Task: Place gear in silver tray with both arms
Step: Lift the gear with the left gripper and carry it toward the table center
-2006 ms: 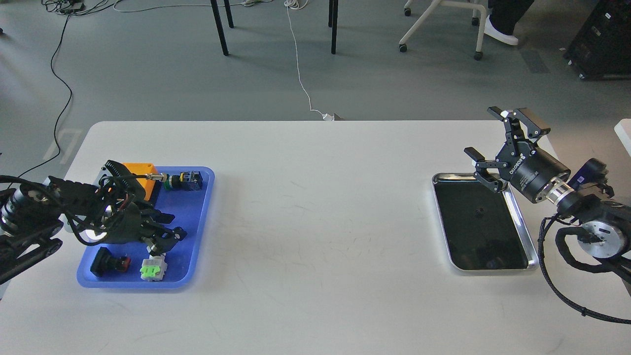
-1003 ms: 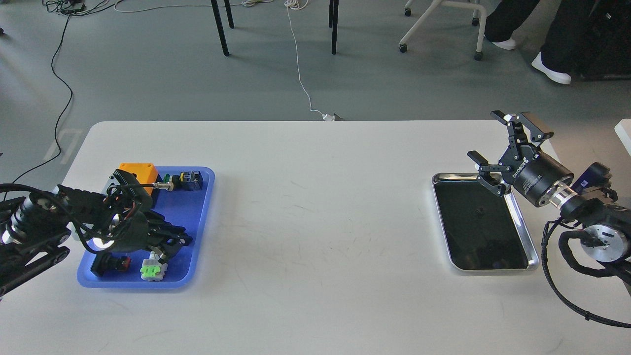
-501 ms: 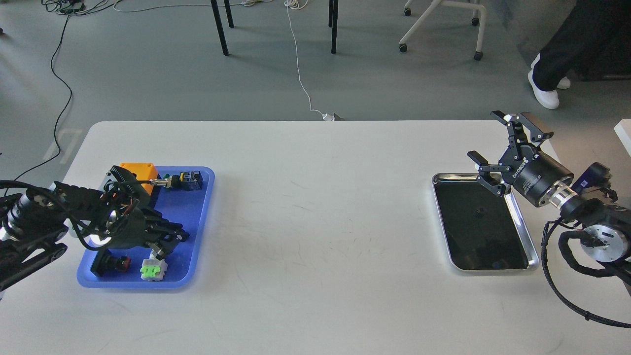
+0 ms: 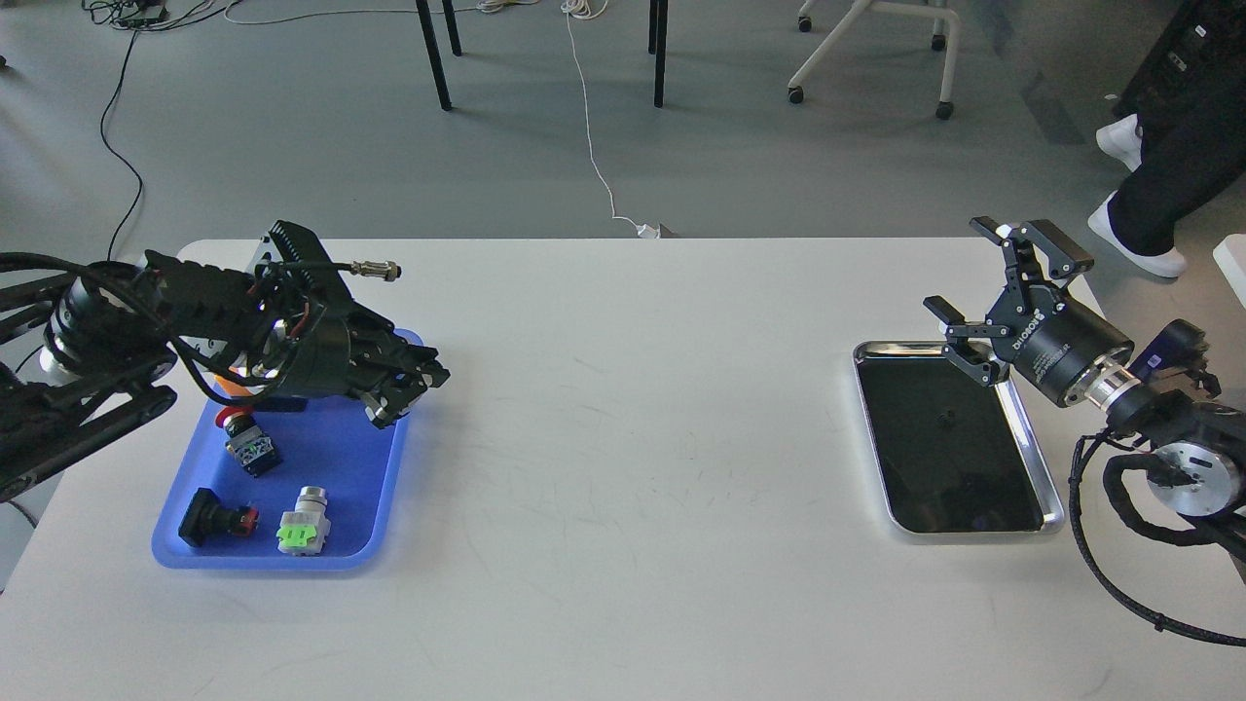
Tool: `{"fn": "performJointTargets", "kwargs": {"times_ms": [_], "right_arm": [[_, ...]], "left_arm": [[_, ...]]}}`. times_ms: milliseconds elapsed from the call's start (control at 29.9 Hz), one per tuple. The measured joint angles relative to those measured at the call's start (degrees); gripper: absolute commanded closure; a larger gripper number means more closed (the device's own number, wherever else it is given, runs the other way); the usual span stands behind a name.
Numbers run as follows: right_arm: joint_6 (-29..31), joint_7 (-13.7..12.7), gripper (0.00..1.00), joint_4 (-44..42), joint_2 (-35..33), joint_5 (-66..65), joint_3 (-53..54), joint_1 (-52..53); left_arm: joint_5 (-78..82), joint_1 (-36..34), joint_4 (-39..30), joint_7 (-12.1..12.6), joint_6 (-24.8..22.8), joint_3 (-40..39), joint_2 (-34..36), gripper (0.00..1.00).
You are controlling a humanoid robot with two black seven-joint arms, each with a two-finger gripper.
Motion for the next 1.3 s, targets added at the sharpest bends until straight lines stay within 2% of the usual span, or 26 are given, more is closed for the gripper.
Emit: {"fn": "performJointTargets", "kwargs": {"times_ms": [134, 468, 769, 936, 1304], "right_arm": [[-0.06, 0.00, 0.02, -0.03, -0.15, -0.02, 0.00, 0.00], [-0.19, 0.00, 0.02, -0.03, -2.45, 0.03, 0.15, -0.41], [-0.18, 0.00, 0.02, 0.18, -4.13, 0.06, 0.17, -1.46], [-0.18, 0.00, 0.02, 0.18, -4.53, 0.07, 0.17, -1.80], [-0.17, -0.03, 0.02, 0.18, -4.57, 0.07, 0.08, -2.54]], "left_arm": [[0.00, -2.86, -1.15, 0.00, -2.01, 0.44, -6.40, 0.85], [0.00, -5.53, 0.86, -0.02, -2.22, 1.60, -24.52, 0.85], [0.01, -6.14, 14.82, 0.00, -2.22, 7.51, -37.96, 0.84], [0.01, -5.99, 19.42, 0.00, -2.22, 8.24, -41.97, 0.84], [0.01, -5.38, 26.97, 0.01, -2.22, 9.94, -42.47, 0.83]]}}
